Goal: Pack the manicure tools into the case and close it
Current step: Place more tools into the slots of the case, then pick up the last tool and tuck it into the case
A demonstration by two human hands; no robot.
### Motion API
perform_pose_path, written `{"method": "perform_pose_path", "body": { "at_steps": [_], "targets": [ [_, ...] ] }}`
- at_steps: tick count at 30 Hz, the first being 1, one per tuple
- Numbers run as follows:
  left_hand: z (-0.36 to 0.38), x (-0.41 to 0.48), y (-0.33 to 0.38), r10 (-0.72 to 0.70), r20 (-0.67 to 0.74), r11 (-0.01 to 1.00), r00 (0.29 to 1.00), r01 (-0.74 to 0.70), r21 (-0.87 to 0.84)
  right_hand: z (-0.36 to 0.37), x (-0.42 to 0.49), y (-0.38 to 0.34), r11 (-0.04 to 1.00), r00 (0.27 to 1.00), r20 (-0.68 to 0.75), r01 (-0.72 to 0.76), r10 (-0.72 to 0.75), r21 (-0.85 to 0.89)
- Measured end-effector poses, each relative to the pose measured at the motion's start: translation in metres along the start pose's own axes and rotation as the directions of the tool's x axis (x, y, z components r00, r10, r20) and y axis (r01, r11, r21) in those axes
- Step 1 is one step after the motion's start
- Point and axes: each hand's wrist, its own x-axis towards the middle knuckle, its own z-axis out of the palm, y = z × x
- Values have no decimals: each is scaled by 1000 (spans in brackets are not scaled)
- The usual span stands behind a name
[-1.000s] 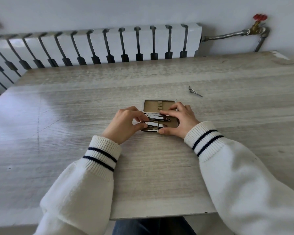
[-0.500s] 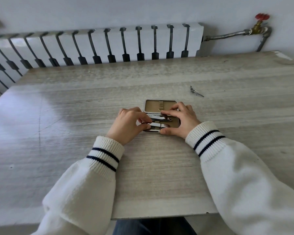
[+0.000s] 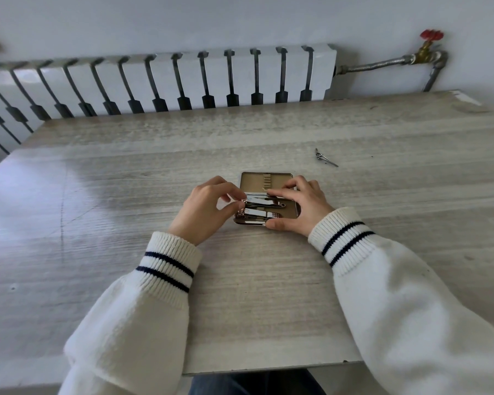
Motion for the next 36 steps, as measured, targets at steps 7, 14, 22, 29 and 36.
{"method": "perform_pose_path", "body": {
  "at_steps": [7, 14, 22, 29, 36],
  "targets": [
    [9, 1, 0, -21, 148, 1000, 989, 21, 0, -1, -2, -3, 999, 999, -45, -8, 10, 43],
    [12, 1, -2, -3, 234, 998, 972, -13, 68, -1, -3, -3, 999, 999, -42, -8, 10, 44],
    [14, 2, -4, 17, 197, 998, 980, -29, 58, -2, 3, 2, 985, 988, -152, -9, 35, 174],
    [13, 2, -1, 3, 189, 999, 982, -11, 45, -20, 20, 24, 965, 829, -522, -76, 200, 249],
    [12, 1, 1, -9, 193, 999, 981, -1, 51, -22, 37, 53, 924, 786, -512, -380, 345, 39]
  ]
}}
